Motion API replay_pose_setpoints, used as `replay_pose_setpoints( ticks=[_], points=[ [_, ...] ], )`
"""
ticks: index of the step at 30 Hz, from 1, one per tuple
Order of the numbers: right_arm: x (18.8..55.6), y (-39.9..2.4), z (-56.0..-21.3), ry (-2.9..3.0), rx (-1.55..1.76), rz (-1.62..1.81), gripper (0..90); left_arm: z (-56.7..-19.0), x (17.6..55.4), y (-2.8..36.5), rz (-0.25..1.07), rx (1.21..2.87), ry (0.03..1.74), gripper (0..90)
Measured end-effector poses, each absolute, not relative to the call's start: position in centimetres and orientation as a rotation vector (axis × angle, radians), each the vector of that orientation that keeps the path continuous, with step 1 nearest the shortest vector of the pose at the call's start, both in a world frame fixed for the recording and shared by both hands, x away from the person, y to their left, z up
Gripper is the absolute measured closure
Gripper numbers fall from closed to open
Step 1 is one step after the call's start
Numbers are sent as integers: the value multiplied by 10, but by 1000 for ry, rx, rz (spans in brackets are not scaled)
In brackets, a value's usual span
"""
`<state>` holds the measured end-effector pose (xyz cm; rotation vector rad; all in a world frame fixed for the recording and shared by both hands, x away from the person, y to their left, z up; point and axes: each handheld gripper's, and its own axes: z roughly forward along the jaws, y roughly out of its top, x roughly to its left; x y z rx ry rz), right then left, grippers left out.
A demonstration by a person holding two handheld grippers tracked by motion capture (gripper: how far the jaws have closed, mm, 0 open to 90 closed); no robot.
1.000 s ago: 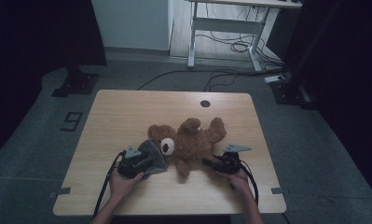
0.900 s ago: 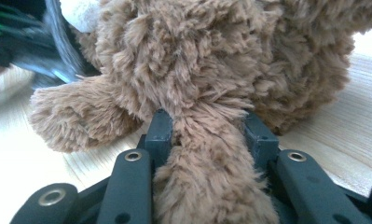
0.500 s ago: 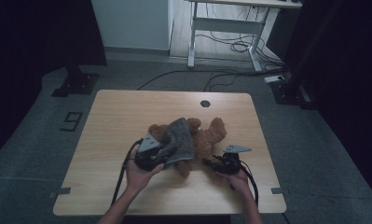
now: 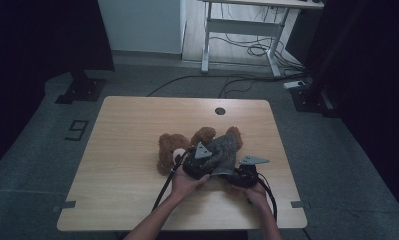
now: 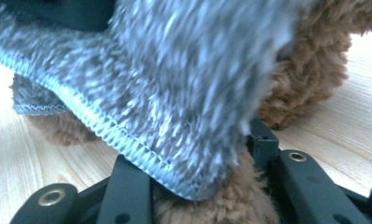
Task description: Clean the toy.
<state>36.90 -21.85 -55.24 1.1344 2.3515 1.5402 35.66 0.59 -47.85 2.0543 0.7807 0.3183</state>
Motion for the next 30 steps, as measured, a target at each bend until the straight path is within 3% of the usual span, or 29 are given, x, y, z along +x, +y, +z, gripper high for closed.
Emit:
replay_pose_setpoints(
  ticks=[6, 13, 17, 21, 26, 30],
  points=[
    [369, -219, -552, 2354, 1133, 1539, 623, -489, 342, 29, 376, 2095, 783, 727],
    [369, -219, -553, 2353, 1137, 1549, 624, -500, 342, 61, 337, 2074, 864, 726],
    [369, -219, -553, 2353, 1139, 1552, 624, -487, 338, 70, 323, 2036, 865, 728],
    [370, -219, -553, 2353, 1145, 1554, 624, -470, 337, 61, 339, 2023, 826, 728],
    [369, -219, -553, 2353, 1150, 1551, 623, -439, 358, 20, 371, 2059, 764, 727],
    [368, -220, -553, 2351, 1158, 1551, 624, -440, 374, 0, 358, 2098, 783, 725]
  ],
)
